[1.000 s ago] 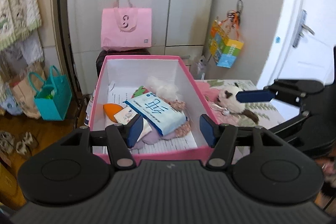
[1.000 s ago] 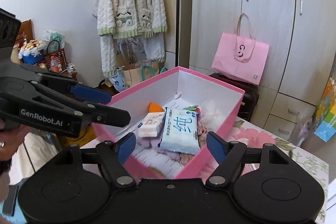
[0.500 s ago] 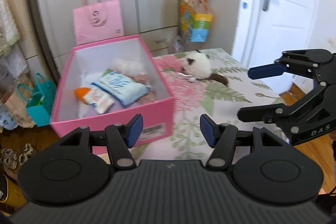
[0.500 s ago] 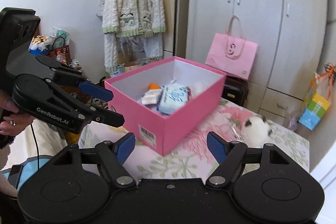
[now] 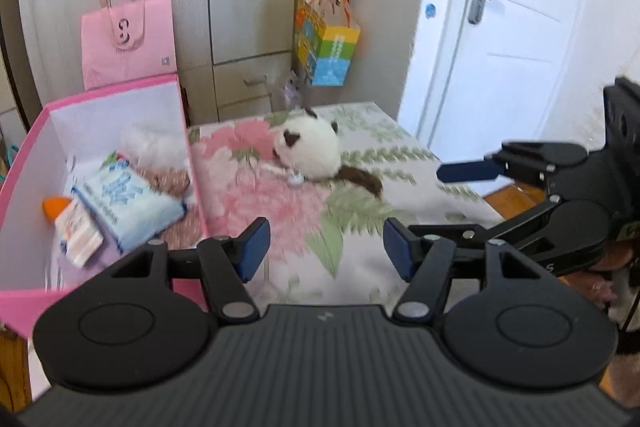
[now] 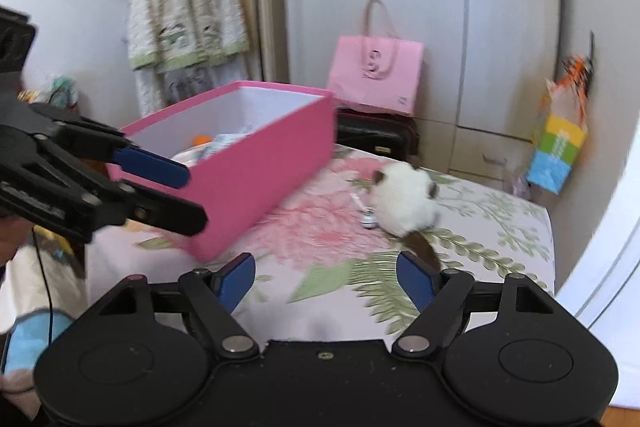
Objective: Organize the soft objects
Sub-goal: 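Move both tools back toward the white cat plush on the bed, then close both tools on the white cat plush from either side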
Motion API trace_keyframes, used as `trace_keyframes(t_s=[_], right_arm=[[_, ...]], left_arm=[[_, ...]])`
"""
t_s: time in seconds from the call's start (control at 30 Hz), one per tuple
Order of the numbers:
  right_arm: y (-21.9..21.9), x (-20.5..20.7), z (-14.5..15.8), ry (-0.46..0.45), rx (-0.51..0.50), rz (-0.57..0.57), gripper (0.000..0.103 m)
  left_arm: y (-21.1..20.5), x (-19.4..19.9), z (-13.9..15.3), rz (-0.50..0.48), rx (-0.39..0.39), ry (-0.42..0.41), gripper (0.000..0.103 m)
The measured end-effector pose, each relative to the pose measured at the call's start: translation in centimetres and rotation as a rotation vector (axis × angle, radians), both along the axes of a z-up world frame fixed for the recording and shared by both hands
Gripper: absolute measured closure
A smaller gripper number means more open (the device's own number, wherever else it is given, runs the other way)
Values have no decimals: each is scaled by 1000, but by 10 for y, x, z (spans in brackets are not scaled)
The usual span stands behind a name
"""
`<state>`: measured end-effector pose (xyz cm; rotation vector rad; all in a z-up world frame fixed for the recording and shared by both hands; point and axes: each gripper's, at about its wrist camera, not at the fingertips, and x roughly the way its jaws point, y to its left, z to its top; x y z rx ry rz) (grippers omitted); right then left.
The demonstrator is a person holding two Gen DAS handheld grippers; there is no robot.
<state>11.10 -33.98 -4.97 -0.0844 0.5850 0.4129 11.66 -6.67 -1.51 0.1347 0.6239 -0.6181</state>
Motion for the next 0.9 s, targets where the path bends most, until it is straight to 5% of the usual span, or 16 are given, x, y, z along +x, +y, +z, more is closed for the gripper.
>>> trace_keyframes(t_s=[0.17,0.33,0.9], right_arm=[[-21,29,-18,-31,27,-24,21],[-26,58,-32,-39,30,-3,21],[-21,142,-63,-16,-6,32,21]], left_arm=[[-27,23,-4,22,-13,-18,33],[-51,48,-3,36,-113,-5,18],[-92,131,-50,154,-195,76,18]])
